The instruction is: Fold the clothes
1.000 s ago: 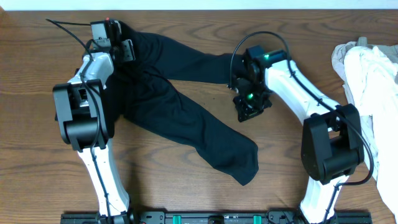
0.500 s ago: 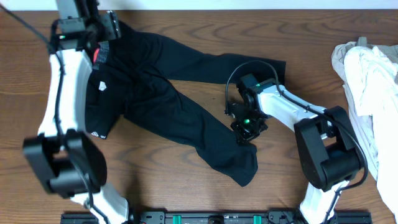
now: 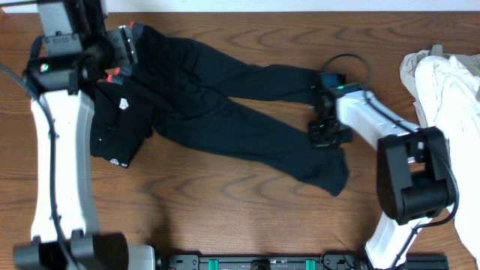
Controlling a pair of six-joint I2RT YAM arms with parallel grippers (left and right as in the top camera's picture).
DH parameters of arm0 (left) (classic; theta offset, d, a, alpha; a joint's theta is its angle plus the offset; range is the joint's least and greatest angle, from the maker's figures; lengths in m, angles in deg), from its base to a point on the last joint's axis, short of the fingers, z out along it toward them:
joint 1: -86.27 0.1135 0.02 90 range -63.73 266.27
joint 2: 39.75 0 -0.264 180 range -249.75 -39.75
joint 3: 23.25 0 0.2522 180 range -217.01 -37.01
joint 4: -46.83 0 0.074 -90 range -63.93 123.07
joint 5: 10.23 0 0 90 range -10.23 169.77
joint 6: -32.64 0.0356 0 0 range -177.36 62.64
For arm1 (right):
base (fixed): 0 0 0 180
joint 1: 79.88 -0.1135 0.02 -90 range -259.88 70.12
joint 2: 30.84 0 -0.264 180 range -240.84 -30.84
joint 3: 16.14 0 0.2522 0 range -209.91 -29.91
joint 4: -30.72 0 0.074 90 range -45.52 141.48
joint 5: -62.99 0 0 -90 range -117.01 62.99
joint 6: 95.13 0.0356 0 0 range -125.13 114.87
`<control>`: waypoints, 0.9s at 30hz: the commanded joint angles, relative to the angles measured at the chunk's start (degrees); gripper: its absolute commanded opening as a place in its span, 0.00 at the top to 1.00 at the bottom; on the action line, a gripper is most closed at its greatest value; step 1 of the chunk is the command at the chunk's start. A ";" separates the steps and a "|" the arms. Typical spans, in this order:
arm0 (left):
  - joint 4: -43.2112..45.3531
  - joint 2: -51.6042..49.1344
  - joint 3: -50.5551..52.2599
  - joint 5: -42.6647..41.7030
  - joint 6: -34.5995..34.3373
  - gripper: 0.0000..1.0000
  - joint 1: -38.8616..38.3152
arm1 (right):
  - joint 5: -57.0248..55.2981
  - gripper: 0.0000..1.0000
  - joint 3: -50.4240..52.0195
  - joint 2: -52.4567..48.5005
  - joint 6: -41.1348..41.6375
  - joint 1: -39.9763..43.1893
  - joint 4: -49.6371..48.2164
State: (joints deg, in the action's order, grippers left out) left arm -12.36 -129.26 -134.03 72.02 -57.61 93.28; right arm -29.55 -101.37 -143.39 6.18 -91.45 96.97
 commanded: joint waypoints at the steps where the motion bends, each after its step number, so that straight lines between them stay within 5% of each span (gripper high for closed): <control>1: -2.82 3.72 -0.63 -0.22 -1.36 0.22 -0.90 | -8.04 0.99 -0.39 -1.44 5.07 6.47 -0.44; 10: -14.47 6.05 -0.61 -0.24 -1.33 0.22 -3.08 | -3.26 0.99 -1.33 -1.27 5.77 20.20 -0.26; 16: -19.19 4.50 1.31 -0.44 -1.36 0.17 -5.64 | 8.17 0.86 -3.96 4.76 1.31 22.75 1.03; 21: -18.51 1.62 7.67 -0.44 -1.36 0.18 -8.24 | 12.20 0.79 -3.98 13.25 1.05 21.75 1.75; 27: -8.00 -5.38 17.42 -0.46 -1.81 0.18 -9.40 | 17.00 0.83 -3.96 17.31 1.05 18.32 6.40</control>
State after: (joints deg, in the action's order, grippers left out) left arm -23.33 -131.58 -119.73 71.97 -58.90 84.08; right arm -16.51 -105.19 -126.15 7.80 -70.97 101.89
